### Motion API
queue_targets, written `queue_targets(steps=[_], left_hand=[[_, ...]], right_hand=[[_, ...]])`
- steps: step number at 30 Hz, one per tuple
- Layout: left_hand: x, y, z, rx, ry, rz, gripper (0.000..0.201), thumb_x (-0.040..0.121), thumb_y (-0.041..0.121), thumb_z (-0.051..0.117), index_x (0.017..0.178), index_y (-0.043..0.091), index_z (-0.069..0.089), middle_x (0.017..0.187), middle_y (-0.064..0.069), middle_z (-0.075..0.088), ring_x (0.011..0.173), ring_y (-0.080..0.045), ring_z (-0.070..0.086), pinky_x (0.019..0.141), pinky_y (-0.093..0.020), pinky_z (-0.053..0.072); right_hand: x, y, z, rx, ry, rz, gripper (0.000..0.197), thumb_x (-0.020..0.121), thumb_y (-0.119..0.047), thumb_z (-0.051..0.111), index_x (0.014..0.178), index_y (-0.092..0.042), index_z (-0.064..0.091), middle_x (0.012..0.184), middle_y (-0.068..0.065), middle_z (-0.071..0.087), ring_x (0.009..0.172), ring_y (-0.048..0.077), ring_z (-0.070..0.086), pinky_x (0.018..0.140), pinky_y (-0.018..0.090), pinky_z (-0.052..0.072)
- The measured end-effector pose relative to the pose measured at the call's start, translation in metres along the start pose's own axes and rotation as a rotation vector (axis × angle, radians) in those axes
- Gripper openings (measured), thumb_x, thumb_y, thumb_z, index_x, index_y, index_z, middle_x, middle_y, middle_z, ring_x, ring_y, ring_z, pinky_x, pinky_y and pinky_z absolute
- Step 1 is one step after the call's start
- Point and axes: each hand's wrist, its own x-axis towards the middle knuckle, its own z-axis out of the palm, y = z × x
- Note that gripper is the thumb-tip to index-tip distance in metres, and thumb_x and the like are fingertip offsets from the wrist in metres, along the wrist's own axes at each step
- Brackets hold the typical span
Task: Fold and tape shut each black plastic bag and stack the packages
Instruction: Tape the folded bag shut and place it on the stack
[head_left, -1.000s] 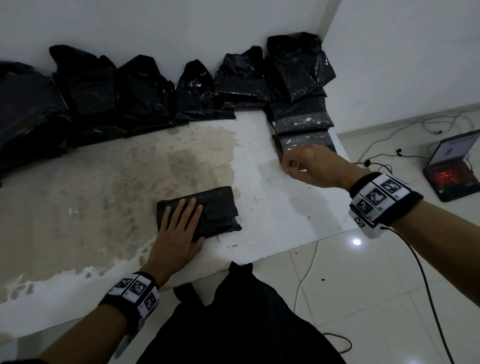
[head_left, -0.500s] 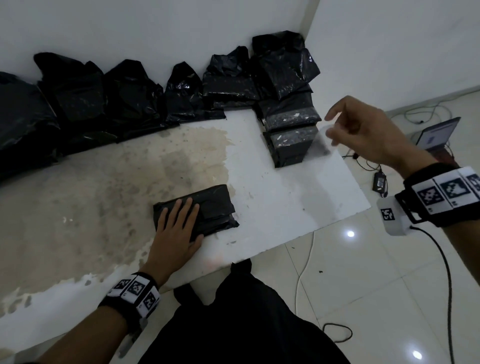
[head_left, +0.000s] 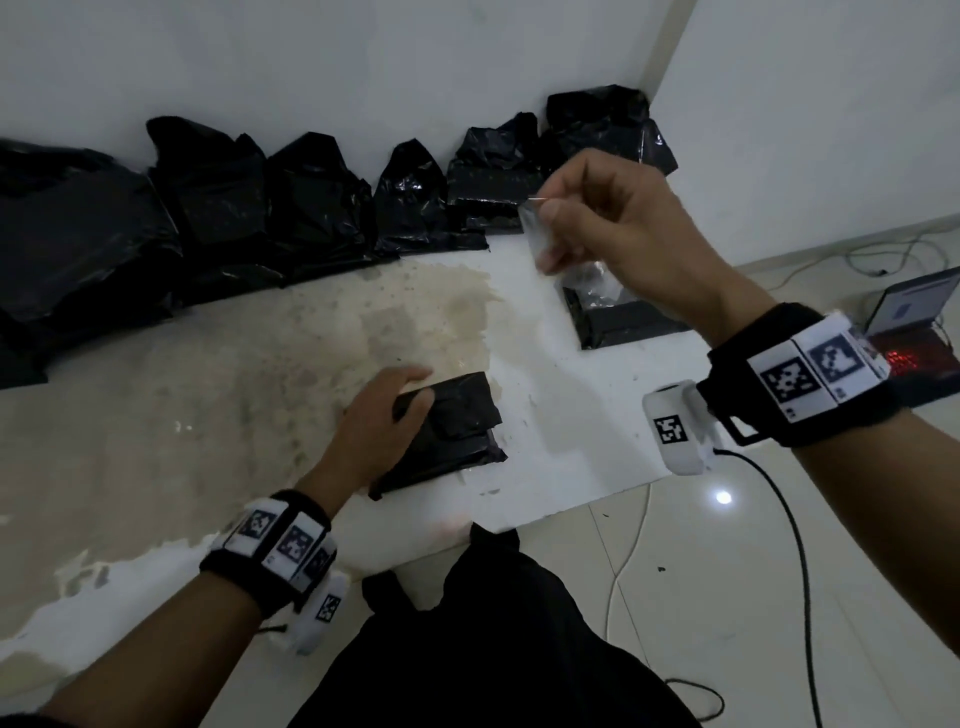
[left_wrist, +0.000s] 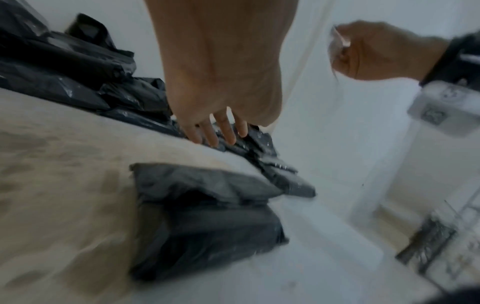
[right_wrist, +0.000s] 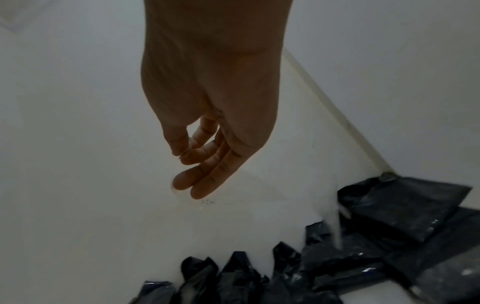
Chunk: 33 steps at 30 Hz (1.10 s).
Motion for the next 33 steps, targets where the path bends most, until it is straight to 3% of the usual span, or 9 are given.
queue_targets(steps=[2,5,10,14,16,19,22,26,33], left_hand=[[0.017,0.026,-0.020,-0.271,-0.020,-0.044,0.048,0.104,0.047,0.042,0.148,0.028,0.041,0.142,0.019,0.046,0.127,0.004,0.047,0.109,-0.030,0.040],[0.039,0.071,-0.049,-0.584,-0.059,-0.027,0.050,0.101,0.047,0.037,0.149,0.032,0.040,0.152,0.016,0.043,0.140,-0.005,0.042,0.113,-0.032,0.037],[0.038,0.117,-0.063,-1.050,-0.326,-0.100,0.042,0.091,0.032,0.032,0.117,0.023,0.063,0.119,0.004,0.072,0.129,-0.016,0.056,0.109,-0.041,0.035],[0.025,0.102,-0.053,-0.940,-0.318,-0.128,0.033,0.092,0.030,0.041,0.108,0.014,0.066,0.107,-0.002,0.071,0.120,-0.025,0.064,0.109,-0.041,0.040],[0.021,0.087,-0.052,-0.975,-0.301,-0.192,0.021,0.087,0.026,0.045,0.095,0.014,0.061,0.094,0.002,0.066,0.114,-0.030,0.067,0.100,-0.038,0.043],[0.011,0.070,-0.058,-1.144,-0.325,-0.278,0.022,0.089,0.028,0.040,0.084,0.014,0.057,0.091,-0.002,0.060,0.101,-0.037,0.068,0.083,-0.036,0.046],[0.004,0.065,-0.062,-1.110,-0.264,-0.361,0.029,0.102,0.027,0.036,0.083,0.014,0.053,0.083,-0.002,0.059,0.083,-0.027,0.067,0.075,-0.033,0.047],[-0.005,0.044,-0.065,-0.940,-0.092,-0.421,0.024,0.104,0.017,0.049,0.080,0.013,0.052,0.070,0.003,0.056,0.068,-0.014,0.063,0.071,-0.026,0.052],[-0.028,-0.010,-0.076,-0.771,-0.055,-0.632,0.017,0.096,0.022,0.064,0.095,0.006,0.067,0.087,-0.005,0.068,0.075,-0.010,0.071,0.069,-0.020,0.058]], right_hand=[[0.006,-0.008,0.018,0.134,-0.046,0.025,0.003,0.102,-0.008,0.057,0.100,-0.006,0.058,0.072,0.004,0.064,0.071,0.023,0.069,0.071,0.040,0.061],[0.013,-0.017,0.045,0.352,-0.102,0.094,0.006,0.104,-0.009,0.053,0.099,-0.010,0.057,0.074,0.006,0.063,0.068,0.019,0.066,0.068,0.039,0.060],[0.022,-0.025,0.075,0.644,-0.094,0.184,0.011,0.105,-0.011,0.048,0.097,-0.012,0.056,0.070,0.007,0.058,0.063,0.018,0.061,0.065,0.037,0.058],[0.026,-0.019,0.078,0.738,-0.049,0.224,0.013,0.105,-0.012,0.046,0.095,-0.011,0.054,0.072,0.004,0.060,0.065,0.018,0.061,0.066,0.036,0.057],[0.025,-0.013,0.076,0.757,-0.023,0.240,0.012,0.104,-0.013,0.048,0.095,-0.011,0.055,0.076,0.005,0.060,0.067,0.021,0.061,0.065,0.035,0.057],[0.022,-0.003,0.076,0.783,0.013,0.279,0.012,0.104,-0.014,0.049,0.095,-0.012,0.057,0.078,0.002,0.060,0.068,0.018,0.060,0.066,0.033,0.059],[0.017,0.006,0.080,0.805,0.034,0.324,0.013,0.104,-0.014,0.049,0.094,-0.013,0.057,0.075,-0.002,0.059,0.064,0.013,0.058,0.067,0.032,0.059],[0.013,0.024,0.082,0.779,0.105,0.367,0.011,0.104,-0.014,0.051,0.095,-0.013,0.056,0.075,-0.001,0.053,0.064,0.013,0.057,0.069,0.033,0.060],[-0.017,0.090,0.096,0.499,0.178,0.487,0.004,0.101,-0.013,0.061,0.101,-0.010,0.058,0.075,0.004,0.058,0.075,0.021,0.069,0.075,0.036,0.060]])
